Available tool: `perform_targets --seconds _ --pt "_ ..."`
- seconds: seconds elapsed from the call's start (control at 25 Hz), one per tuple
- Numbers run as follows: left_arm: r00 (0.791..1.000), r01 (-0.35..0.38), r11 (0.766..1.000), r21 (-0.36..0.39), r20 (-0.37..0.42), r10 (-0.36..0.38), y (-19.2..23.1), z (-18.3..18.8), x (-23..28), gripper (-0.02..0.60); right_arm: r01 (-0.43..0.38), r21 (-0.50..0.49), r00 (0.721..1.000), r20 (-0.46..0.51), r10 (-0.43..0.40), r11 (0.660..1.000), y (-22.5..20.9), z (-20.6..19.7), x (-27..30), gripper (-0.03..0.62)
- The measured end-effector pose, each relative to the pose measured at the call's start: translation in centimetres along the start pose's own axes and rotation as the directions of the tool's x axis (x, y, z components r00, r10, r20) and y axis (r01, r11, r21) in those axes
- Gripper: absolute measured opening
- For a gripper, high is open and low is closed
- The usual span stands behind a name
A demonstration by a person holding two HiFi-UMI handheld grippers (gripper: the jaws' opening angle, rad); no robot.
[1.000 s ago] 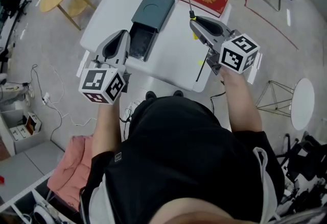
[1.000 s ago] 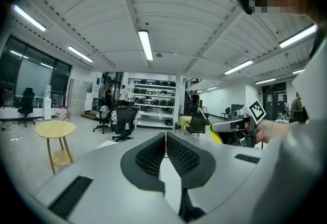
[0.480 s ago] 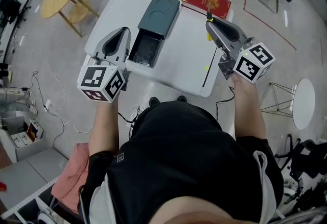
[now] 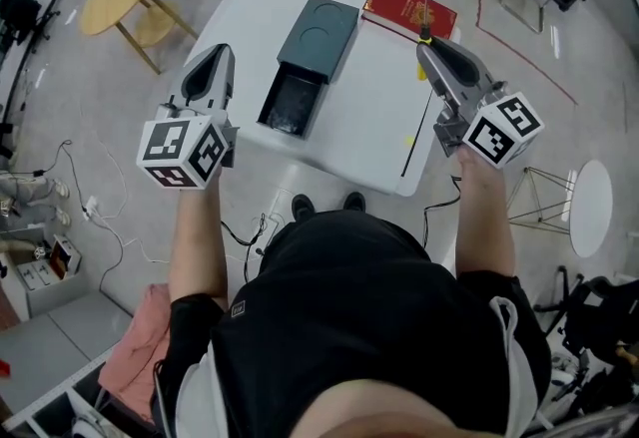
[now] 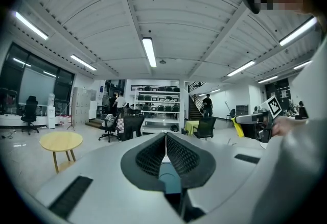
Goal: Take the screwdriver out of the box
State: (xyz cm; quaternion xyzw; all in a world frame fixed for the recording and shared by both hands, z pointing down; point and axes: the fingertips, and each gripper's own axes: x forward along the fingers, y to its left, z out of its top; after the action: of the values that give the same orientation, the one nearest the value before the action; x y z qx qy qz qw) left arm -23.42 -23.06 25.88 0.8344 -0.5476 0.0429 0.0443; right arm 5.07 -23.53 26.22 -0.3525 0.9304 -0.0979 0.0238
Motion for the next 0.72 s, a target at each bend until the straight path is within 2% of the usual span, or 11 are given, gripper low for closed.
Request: perform_targets --seconds 0.36,0.72 --pt "0.997 -0.071 0.998 -0.002 0.009 0.071 2.3 -0.8 -1.5 0.020 0.058 0.007 0.998 0.012 -0.058 0.998 0.0 -0.2 -0.7 0.083" --pt "0.998 -0.065 0.998 0.005 -0.012 0.065 2.7 -1.6 -1.5 0.020 0.049 0.017 0.999 0.007 -0.050 0.999 0.1 -1.0 -0.4 0.083"
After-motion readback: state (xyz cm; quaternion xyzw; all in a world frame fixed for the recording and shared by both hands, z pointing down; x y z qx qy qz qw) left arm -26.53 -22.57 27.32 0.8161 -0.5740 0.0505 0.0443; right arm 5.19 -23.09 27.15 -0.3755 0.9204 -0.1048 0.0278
